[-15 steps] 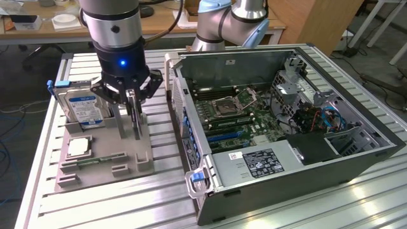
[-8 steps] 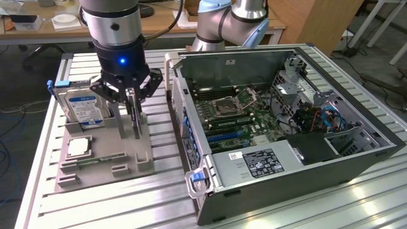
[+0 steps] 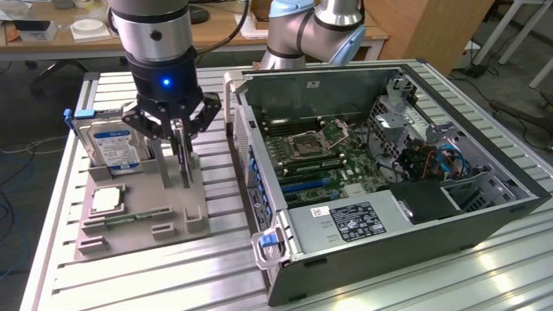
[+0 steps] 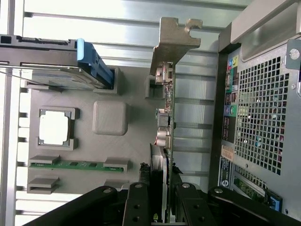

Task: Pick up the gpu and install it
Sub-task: 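Pick up the gpu and move the gpu toward the slot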

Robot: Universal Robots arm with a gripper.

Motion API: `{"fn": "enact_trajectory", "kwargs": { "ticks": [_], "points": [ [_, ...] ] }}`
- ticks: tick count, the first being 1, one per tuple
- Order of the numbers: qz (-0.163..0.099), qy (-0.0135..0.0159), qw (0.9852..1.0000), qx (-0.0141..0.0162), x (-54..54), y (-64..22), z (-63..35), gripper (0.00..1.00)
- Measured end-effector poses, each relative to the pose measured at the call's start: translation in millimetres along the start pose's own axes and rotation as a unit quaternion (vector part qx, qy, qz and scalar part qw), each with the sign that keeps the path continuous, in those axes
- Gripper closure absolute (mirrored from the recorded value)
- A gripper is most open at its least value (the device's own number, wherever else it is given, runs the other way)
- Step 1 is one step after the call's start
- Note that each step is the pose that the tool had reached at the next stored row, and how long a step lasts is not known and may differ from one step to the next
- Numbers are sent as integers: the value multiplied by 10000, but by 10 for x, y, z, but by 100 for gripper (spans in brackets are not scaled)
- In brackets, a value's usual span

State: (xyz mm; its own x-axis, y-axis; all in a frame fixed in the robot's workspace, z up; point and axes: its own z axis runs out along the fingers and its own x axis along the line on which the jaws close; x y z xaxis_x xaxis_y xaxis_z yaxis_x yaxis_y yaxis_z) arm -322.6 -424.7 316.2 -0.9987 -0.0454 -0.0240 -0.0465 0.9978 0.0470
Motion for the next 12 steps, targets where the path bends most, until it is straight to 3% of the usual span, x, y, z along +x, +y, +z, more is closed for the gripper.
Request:
{"fn": "enact_trajectory", "kwargs": {
  "ticks": [12],
  "points": [
    [0, -1, 10000, -1, -3, 5, -109, 73]
  ]
}}
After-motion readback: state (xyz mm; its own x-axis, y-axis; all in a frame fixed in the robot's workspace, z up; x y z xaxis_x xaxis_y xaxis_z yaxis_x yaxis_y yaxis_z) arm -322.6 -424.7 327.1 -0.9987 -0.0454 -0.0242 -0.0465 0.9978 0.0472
